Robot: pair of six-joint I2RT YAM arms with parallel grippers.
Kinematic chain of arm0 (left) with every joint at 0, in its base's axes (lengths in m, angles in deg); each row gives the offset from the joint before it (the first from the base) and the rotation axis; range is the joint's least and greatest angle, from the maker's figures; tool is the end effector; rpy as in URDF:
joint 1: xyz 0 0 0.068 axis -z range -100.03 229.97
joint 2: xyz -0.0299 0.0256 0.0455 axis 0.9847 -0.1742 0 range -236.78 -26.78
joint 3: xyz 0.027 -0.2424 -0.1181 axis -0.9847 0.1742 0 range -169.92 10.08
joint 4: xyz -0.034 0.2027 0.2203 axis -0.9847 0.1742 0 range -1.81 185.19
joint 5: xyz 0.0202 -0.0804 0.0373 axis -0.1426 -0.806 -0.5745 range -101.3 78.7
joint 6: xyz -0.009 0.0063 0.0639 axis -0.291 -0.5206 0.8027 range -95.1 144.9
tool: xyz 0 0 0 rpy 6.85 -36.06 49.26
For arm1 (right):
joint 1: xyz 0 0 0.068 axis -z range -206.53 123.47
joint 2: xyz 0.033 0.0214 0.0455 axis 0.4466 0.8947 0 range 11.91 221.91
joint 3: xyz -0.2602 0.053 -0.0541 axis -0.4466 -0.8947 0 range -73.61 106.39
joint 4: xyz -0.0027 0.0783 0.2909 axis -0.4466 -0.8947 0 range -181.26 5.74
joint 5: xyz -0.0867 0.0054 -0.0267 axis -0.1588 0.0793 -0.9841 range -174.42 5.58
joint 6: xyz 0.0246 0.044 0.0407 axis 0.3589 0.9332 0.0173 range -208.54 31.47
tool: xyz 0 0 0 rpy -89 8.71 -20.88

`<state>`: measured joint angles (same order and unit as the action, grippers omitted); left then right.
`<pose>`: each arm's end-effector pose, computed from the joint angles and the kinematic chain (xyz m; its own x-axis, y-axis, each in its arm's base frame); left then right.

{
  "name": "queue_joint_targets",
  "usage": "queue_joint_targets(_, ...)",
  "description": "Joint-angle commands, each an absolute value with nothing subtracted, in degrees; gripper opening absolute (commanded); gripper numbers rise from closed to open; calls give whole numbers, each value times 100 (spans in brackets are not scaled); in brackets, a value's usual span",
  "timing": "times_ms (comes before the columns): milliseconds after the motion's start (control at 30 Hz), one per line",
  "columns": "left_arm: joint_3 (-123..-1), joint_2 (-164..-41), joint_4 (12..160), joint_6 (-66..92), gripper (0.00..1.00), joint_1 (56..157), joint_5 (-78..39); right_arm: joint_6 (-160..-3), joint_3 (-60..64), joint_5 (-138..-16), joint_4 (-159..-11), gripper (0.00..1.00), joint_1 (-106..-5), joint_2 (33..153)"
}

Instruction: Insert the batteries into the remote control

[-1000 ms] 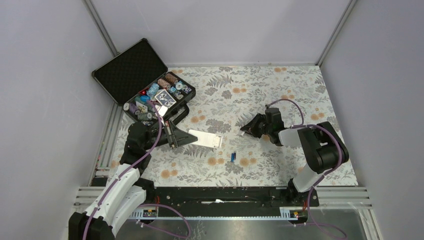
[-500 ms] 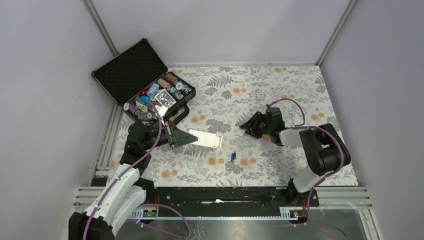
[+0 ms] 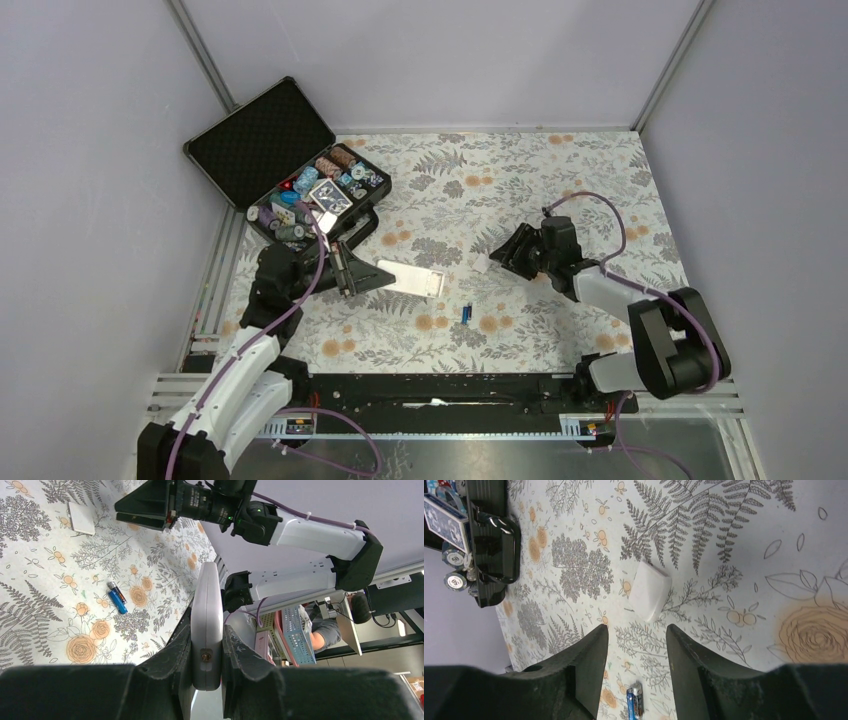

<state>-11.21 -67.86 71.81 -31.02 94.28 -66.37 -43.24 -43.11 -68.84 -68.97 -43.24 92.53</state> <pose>0.1988 -0.0936 0.2389 -0.8062 -0.2837 -0.5192 0.4762 0.2096 -0.8540 0.2911 0.1017 0.1202 -0.7318 0.4951 -0.4684 0.0454 0.7211 0.6913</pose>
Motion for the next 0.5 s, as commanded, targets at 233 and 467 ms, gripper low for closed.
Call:
queue_joint_targets(233, -1237, -7316, 7296, -2984, 0, 9490, -6342, -4936, -4529, -6796, -7964, 53, -4374, 7726)
queue_joint_targets(467, -1064, -7789, 7191, -3124, 0, 9968, -5701, -5145, -4225, -7019, -8686, 53, -5086, 7225)
